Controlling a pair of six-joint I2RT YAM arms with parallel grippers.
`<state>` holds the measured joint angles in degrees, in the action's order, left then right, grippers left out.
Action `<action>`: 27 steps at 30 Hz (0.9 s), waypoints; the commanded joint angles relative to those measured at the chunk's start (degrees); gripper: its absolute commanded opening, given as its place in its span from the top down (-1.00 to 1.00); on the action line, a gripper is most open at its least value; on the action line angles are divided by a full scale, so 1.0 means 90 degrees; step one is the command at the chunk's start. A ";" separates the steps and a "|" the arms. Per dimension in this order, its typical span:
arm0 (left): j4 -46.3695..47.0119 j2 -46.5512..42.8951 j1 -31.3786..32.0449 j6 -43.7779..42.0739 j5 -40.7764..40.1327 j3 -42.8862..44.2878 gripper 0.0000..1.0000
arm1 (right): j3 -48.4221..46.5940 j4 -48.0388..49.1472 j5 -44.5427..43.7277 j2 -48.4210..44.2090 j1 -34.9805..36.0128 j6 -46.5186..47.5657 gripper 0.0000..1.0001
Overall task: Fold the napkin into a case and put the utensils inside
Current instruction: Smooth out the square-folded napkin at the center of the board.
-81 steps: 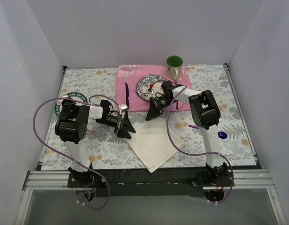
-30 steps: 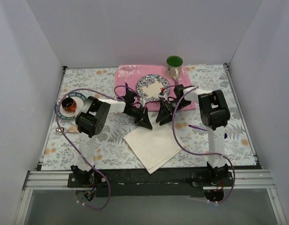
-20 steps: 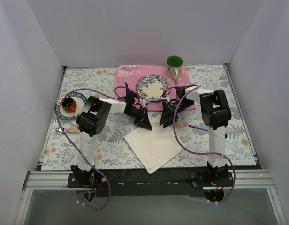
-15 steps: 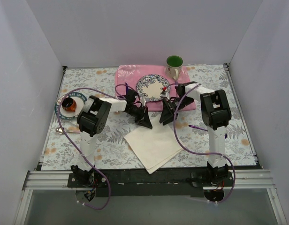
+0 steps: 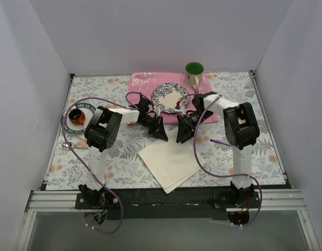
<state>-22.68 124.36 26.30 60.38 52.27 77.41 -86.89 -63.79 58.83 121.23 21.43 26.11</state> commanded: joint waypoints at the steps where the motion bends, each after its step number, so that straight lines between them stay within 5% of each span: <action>1: -0.0039 -0.0087 -0.0042 -0.0176 -0.0329 -0.0085 1.00 | 0.0562 0.0154 -0.0530 -0.0023 -0.0086 0.0184 -0.97; 27: -0.0049 -0.0155 -0.0061 -0.0234 -0.0525 -0.0065 1.00 | 0.2204 -0.0451 -0.1038 -0.0823 -0.0721 0.1337 -0.97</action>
<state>-22.59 124.36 26.20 60.23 51.72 77.32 -68.66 -66.37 52.07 115.90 15.75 36.03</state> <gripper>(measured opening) 0.009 0.986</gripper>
